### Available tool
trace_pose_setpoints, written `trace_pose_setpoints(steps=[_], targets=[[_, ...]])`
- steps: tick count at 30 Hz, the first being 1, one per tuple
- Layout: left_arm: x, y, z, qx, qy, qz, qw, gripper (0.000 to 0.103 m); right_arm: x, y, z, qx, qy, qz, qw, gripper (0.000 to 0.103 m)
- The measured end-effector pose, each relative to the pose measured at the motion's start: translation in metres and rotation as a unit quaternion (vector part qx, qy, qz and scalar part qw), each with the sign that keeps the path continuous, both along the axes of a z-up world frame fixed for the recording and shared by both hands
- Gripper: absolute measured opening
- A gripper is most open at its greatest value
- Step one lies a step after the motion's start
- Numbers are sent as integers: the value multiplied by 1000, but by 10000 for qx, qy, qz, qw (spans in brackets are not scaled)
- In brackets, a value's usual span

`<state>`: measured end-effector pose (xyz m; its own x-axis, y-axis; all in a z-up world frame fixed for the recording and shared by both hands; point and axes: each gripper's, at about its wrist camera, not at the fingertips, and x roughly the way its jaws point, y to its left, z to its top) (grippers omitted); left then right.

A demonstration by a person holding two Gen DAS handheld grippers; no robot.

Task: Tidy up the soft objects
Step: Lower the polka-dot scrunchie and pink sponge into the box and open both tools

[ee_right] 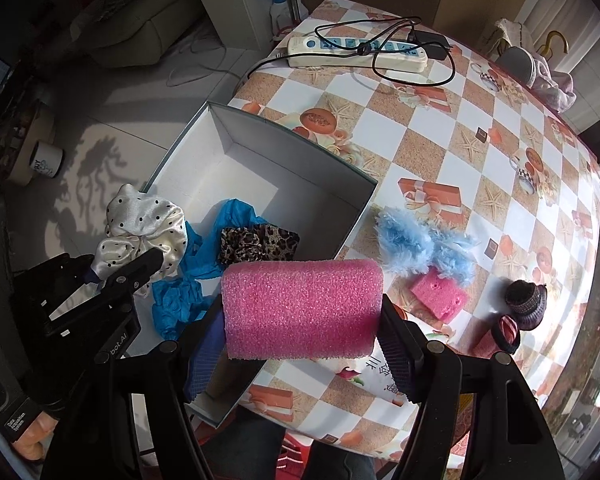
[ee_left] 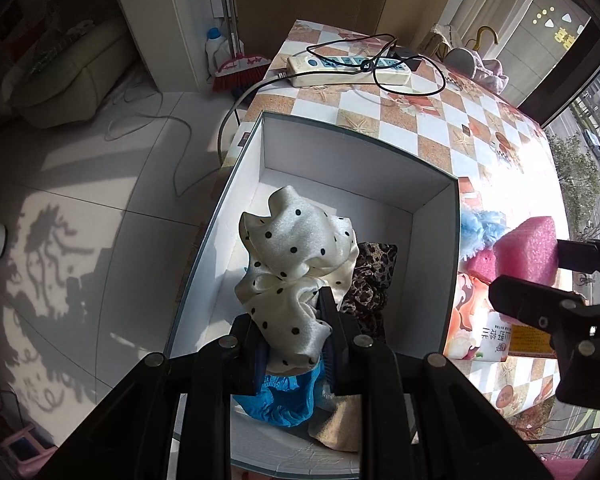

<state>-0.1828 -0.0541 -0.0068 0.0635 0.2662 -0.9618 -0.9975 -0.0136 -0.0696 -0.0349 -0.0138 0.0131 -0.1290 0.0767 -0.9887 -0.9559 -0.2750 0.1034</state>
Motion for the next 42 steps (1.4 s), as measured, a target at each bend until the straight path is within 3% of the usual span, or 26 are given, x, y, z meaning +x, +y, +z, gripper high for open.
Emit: trace_pose_setpoints(steps=[12, 31, 33, 35, 37, 40, 42], targets=[[0, 30, -7, -27, 92, -34, 9999, 25, -6, 36, -13, -258, 130, -325, 9991, 71], [2, 36, -17, -144, 110, -67, 9998, 27, -13, 48, -20, -330, 280, -354, 9984, 72], [3, 36, -16, -108, 69, -78, 9999, 38, -13, 49, -20, -318, 280, -348, 9985, 72], [4, 34, -12, -6, 97, -99, 9999, 67, -13, 49, -20, -317, 283, -346, 9985, 72], [6, 33, -8, 113, 176, -139, 9997, 82, -13, 49, -20, -318, 279, -346, 9985, 72], [9, 34, -9, 55, 161, -207, 9996, 82, -13, 49, -20, -339, 272, -337, 9985, 74], [9, 34, -12, -39, 91, -159, 9998, 82, -13, 48, -19, -312, 259, -331, 9986, 87]])
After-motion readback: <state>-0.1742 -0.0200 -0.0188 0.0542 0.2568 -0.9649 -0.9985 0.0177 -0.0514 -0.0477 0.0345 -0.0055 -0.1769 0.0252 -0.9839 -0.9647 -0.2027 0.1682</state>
